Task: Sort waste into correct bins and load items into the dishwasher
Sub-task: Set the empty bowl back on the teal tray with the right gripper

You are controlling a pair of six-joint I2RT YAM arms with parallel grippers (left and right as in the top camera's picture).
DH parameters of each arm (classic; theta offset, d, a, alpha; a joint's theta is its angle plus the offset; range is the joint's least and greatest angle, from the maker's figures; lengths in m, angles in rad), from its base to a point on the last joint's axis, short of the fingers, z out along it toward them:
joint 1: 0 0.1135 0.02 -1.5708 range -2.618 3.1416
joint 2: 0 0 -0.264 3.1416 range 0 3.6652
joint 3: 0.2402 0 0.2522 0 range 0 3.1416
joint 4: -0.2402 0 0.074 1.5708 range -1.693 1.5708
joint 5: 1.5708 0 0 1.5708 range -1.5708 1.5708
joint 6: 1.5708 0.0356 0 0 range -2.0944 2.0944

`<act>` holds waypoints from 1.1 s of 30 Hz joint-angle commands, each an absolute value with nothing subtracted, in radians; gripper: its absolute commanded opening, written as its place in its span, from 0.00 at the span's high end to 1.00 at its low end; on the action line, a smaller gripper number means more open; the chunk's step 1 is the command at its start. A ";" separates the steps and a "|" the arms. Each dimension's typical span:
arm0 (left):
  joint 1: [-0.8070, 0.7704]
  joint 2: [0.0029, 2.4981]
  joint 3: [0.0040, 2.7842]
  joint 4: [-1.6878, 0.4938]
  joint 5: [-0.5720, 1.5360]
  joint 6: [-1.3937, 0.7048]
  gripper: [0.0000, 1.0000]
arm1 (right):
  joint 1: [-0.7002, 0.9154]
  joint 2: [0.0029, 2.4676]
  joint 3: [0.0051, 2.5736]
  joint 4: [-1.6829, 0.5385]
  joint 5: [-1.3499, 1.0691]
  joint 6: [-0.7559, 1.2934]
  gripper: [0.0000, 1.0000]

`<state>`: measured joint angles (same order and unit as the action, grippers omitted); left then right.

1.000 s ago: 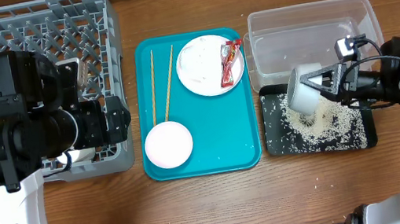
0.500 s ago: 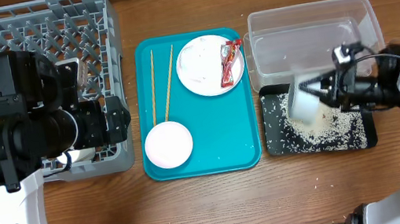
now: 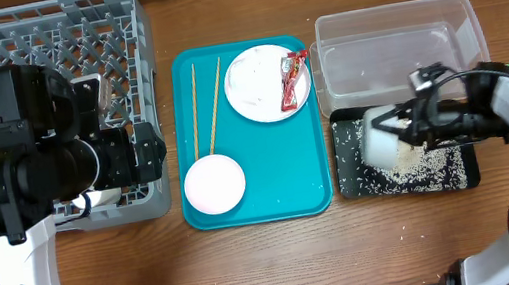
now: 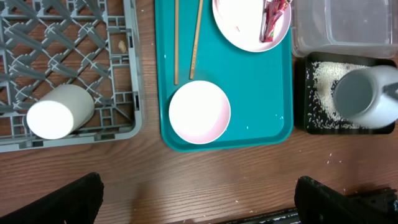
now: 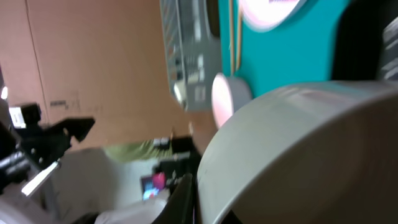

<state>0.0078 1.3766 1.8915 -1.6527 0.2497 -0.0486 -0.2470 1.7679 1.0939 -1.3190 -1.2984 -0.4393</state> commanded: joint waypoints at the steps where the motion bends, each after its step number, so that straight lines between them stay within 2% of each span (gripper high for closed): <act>1: 0.006 1.374 1.906 -1.649 0.247 -0.033 0.00 | -0.083 1.716 1.127 -1.353 -1.216 -0.500 0.96; 4: 0.006 1.374 1.906 -1.649 0.247 -0.032 0.00 | 0.072 1.686 1.152 -1.335 -1.045 -0.407 0.96; 8: 0.006 1.374 1.906 -1.649 0.247 -0.032 0.00 | 0.401 1.670 1.179 -1.167 -0.540 -0.026 0.96; 12: 0.006 1.374 1.906 -1.649 0.247 -0.032 0.00 | 0.617 1.672 1.179 -1.002 -0.255 0.185 0.96; 17: 0.006 1.374 1.906 -1.649 0.247 -0.032 0.00 | 0.740 1.679 1.178 -0.838 -0.093 0.260 0.96; 22: 0.006 1.374 1.906 -1.649 0.247 -0.032 0.00 | 0.776 1.710 1.178 -0.761 -0.027 0.257 0.94; 23: 0.006 1.374 1.906 -1.649 0.247 -0.032 0.00 | 0.781 1.713 1.178 -0.751 -0.027 0.241 0.80; 25: 0.006 1.374 1.906 -1.649 0.247 -0.032 0.00 | 0.785 1.711 1.190 -0.757 -0.027 0.207 0.43; 26: 0.006 1.374 1.906 -1.649 0.247 -0.032 0.00 | 0.785 1.710 1.216 -0.781 -0.027 0.206 0.29; 28: 0.006 1.374 1.906 -1.649 0.247 -0.032 0.00 | 0.772 1.710 1.319 -0.878 -0.028 0.210 0.19; 29: 0.006 1.374 1.906 -1.649 0.247 -0.032 0.00 | 0.761 1.711 1.365 -0.916 -0.030 0.210 0.17; 33: 0.006 1.374 1.906 -1.649 0.247 -0.032 0.00 | 0.690 1.713 1.555 -1.024 -0.047 0.214 0.16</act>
